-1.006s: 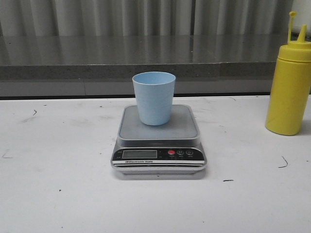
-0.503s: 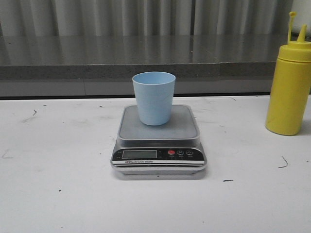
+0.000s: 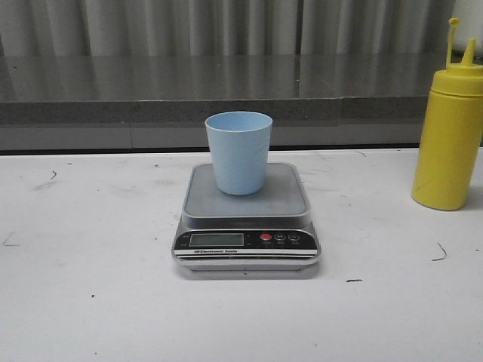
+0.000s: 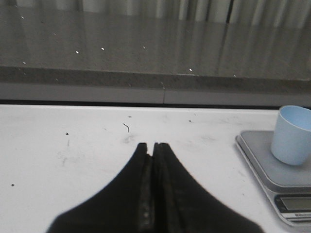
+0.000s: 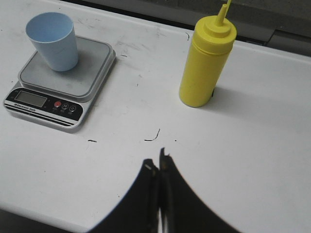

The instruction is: Pour seasoning into cup on scale with both arms

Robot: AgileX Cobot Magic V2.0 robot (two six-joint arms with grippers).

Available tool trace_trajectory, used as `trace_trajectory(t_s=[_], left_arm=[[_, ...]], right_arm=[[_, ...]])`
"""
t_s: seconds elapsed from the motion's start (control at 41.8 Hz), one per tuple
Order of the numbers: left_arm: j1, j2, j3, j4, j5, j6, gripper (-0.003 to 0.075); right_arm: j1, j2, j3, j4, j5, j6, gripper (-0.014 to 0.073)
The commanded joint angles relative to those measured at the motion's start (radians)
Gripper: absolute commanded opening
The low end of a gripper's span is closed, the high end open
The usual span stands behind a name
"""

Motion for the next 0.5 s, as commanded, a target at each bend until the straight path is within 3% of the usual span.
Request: trace_trajectory(t_s=[0.0,0.479], left_arm=[[0.030,-0.041,0.053,-0.010,-0.183,0.002,-0.0020],[0.051,-0.166,0.285,-0.010,-0.437,0.002,-0.0020]], right_arm=[[-0.005,0.004,-0.032,0.000,-0.065,-0.011,-0.0118],[-0.005,0.004,-0.032,0.000,-0.065,-0.011,-0.0118]])
